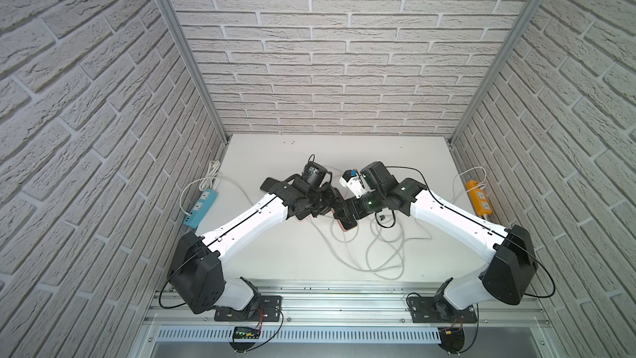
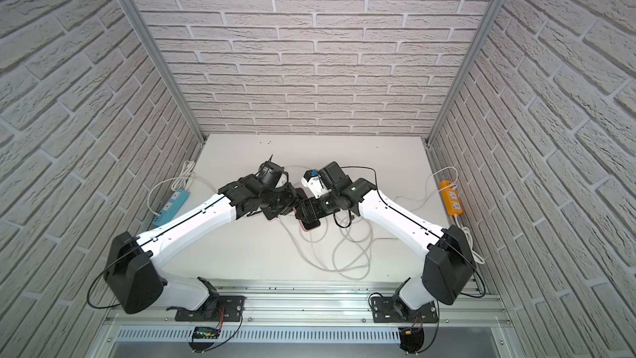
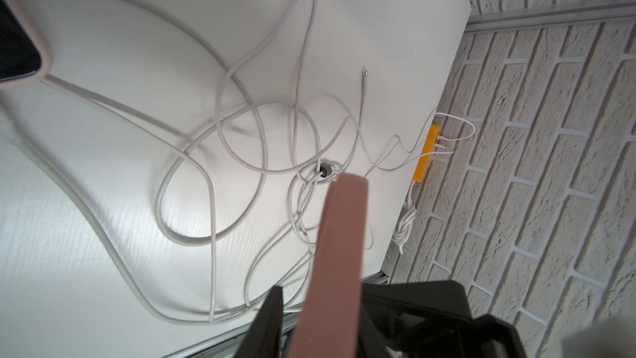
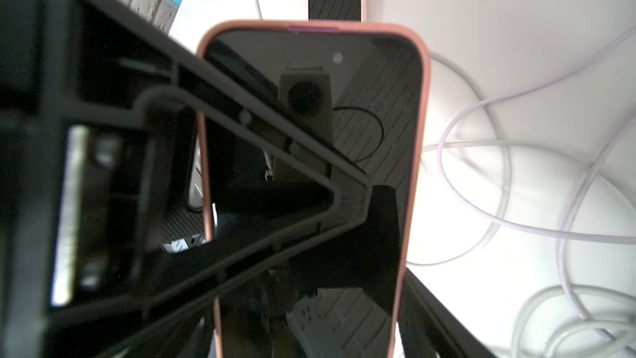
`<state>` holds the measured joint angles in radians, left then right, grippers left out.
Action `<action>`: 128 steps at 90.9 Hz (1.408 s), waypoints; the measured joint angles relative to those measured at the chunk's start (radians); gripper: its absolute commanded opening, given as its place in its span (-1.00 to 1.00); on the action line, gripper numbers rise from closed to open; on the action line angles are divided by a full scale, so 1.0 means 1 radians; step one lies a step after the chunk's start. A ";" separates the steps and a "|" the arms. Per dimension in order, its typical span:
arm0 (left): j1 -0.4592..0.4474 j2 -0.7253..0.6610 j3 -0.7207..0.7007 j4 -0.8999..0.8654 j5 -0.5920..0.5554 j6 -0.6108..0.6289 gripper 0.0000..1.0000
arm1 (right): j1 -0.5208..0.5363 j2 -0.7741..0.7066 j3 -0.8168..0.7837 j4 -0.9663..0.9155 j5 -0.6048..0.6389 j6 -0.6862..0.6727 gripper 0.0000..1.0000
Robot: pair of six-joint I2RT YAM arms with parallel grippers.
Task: Plug the charging cable into the phone
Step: Adjust the phone, then pick up the charging cable from the center of the board.
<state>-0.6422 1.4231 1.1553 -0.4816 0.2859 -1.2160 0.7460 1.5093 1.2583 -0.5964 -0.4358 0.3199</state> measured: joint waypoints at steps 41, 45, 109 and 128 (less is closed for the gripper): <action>0.062 -0.045 -0.020 -0.110 -0.039 0.040 -1.00 | -0.019 -0.026 0.002 0.031 0.008 -0.010 0.43; 0.097 -0.080 -0.034 -0.123 -0.042 0.052 -1.00 | -0.040 -0.040 0.003 0.021 0.023 -0.013 0.40; 0.288 -0.380 -0.167 -0.253 0.021 0.145 -1.00 | -0.360 0.698 0.639 -0.353 0.637 -0.132 -0.06; 0.289 -0.379 -0.167 -0.254 0.035 0.158 -1.00 | -0.401 0.717 0.645 -0.370 0.668 -0.182 -0.09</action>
<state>-0.3534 1.0443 0.9886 -0.7361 0.3210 -1.0576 0.3454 2.2265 1.9034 -0.9665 0.2321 0.1379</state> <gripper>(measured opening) 0.126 0.463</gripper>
